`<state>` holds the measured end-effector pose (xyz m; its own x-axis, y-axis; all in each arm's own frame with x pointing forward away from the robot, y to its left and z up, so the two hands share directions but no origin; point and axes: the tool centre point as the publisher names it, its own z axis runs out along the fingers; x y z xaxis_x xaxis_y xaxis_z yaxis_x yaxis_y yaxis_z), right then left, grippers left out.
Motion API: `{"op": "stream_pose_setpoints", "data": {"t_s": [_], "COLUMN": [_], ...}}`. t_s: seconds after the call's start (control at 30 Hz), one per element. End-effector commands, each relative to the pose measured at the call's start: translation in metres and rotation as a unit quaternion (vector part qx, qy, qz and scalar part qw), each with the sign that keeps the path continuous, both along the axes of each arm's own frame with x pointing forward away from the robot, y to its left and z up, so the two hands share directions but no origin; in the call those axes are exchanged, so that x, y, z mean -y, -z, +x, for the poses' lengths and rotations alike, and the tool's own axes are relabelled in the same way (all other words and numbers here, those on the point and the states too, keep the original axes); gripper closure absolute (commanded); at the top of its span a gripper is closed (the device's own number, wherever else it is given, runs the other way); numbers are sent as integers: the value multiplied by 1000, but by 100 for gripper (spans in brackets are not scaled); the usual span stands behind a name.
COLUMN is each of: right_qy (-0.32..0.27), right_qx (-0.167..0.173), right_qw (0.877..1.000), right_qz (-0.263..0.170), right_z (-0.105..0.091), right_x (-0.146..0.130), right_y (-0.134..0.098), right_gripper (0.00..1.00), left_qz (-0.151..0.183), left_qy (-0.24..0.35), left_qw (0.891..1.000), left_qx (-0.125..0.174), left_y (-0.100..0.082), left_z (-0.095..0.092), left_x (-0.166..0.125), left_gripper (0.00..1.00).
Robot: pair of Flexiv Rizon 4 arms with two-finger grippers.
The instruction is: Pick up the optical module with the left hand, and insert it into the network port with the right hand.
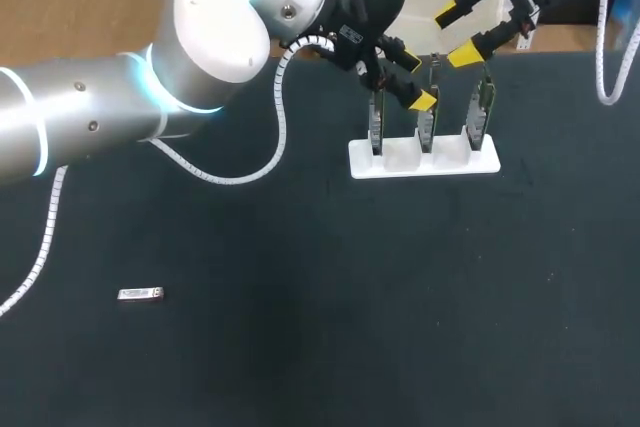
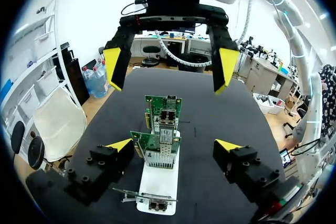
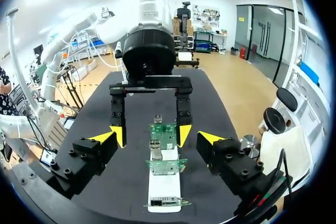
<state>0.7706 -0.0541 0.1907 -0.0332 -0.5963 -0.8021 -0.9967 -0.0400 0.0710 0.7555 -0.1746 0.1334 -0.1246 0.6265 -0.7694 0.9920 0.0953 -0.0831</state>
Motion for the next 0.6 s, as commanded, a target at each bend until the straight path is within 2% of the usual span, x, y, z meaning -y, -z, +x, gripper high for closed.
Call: {"op": "stream_pose_setpoints", "data": {"t_s": [0.03, 0.07, 0.6], "right_qy": [2, 4, 9], "right_qx": [3, 5, 16], "right_qw": [1000, 1000, 1000], "right_qz": [2, 3, 18], "right_z": [3, 3, 0], "right_x": [1, 1, -9], "right_y": [-3, -3, -7], "right_gripper": [69, 100, 100], "left_qz": [3, 3, 3], "left_qy": [1, 1, 1], "left_qw": [1000, 1000, 1000], "left_qx": [-2, -2, -2], "left_y": [-1, -1, -1], "left_z": [2, 2, 2], "left_x": [1, 1, 1], "left_gripper": [0, 0, 0]}}
